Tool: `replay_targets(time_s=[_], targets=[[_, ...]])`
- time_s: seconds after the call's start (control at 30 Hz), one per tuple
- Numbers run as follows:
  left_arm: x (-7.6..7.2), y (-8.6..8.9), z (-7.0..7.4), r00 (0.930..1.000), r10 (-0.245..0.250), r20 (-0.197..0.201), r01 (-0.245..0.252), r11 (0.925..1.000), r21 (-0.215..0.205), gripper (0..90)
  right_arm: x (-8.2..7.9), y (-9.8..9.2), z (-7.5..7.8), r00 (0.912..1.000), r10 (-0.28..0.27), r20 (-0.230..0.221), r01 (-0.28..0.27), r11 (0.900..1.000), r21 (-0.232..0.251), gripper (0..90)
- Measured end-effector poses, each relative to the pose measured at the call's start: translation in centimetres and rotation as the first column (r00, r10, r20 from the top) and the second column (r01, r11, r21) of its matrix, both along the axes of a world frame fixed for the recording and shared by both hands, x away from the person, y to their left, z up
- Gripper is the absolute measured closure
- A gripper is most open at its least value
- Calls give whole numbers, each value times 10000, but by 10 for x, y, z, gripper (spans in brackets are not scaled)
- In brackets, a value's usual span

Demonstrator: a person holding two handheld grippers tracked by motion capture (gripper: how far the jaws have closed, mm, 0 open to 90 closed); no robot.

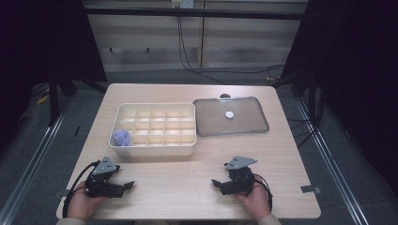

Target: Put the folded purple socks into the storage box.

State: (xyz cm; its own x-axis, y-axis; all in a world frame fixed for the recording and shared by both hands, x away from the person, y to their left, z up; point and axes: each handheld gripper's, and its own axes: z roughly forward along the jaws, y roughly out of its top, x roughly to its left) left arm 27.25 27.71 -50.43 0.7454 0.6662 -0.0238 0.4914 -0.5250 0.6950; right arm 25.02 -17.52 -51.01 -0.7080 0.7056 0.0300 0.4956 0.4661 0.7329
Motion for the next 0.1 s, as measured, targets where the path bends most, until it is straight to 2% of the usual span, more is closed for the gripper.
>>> replay_targets(time_s=[0.1], targets=[[0, 0, 0, 10000, -8, 1, 8, 10000, -56, 137, 0, 0, 0, 10000, 24, -9, -24, 10000, 2, 199]])
